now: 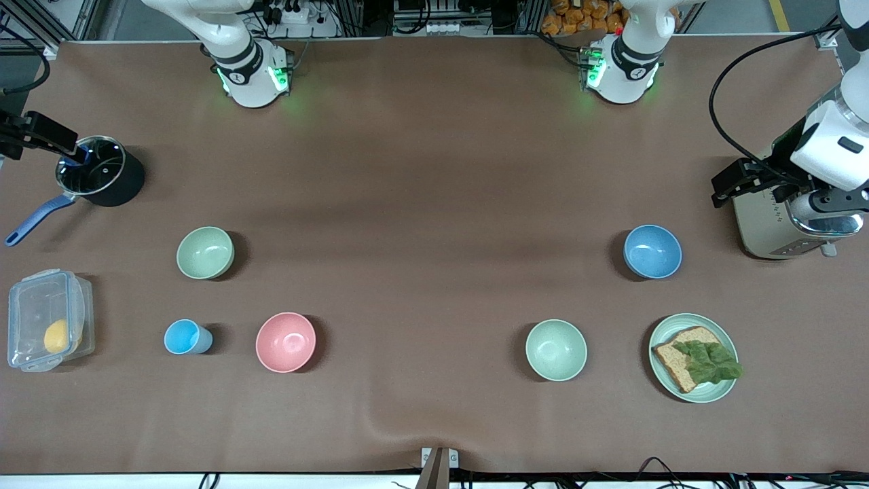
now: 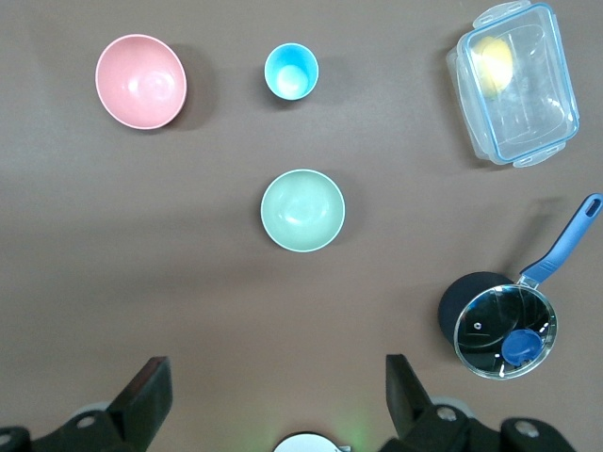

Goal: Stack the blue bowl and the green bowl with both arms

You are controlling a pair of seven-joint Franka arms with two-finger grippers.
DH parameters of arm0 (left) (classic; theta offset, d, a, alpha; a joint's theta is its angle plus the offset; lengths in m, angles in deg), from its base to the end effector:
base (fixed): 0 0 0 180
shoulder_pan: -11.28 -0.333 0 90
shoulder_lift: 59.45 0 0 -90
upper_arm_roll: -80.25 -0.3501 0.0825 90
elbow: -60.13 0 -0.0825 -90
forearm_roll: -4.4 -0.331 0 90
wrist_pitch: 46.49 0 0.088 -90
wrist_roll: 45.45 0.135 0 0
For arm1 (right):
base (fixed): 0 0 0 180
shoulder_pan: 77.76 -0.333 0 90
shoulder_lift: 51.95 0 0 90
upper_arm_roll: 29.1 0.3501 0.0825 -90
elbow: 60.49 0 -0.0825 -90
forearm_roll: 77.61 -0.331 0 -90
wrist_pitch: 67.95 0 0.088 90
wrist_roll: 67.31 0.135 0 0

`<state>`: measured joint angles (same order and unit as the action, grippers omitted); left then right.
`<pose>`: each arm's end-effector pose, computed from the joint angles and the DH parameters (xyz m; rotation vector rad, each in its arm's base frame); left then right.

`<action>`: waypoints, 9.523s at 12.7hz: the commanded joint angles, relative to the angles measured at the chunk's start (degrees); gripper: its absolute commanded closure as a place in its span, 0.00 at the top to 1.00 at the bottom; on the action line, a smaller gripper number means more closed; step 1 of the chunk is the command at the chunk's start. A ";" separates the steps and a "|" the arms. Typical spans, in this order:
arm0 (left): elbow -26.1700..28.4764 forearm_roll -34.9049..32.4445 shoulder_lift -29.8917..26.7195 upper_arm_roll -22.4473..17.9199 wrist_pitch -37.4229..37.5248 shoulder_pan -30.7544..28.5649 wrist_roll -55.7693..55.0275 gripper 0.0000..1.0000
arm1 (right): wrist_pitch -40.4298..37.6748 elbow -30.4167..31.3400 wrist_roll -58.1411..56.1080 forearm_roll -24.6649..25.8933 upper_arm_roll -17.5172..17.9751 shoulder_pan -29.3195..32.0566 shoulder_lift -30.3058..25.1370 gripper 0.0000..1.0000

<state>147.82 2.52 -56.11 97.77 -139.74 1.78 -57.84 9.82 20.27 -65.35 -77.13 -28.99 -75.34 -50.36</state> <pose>0.5237 -0.0641 0.6241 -3.1309 -0.1189 -0.0681 0.4857 -0.0209 0.6649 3.1289 -0.1189 -0.1253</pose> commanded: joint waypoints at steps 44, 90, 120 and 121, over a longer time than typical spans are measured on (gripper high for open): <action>30.35 -11.38 22.33 -0.47 -38.33 -10.19 1.67 0.00 | 28.23 12.67 -29.21 -6.98 -0.02 9.26 38.84 0.00; 14.54 -1.28 18.90 7.44 -19.45 -8.43 -4.05 0.00 | 19.93 3.53 15.47 -16.48 0.24 -27.27 25.46 0.00; 0.91 4.52 26.37 10.43 -14.95 7.30 -34.35 0.00 | 26.41 1.86 20.38 -23.16 -0.46 -23.46 30.85 1.00; 0.82 4.52 26.37 10.43 -15.21 7.74 -36.02 0.00 | 24.29 1.86 18.96 -23.16 -0.37 -20.91 30.23 1.00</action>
<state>150.69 6.33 -30.55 108.68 -155.58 8.13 -90.85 37.05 20.45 -43.28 -100.07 -30.33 -100.26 -18.16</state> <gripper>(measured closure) 0.947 0.000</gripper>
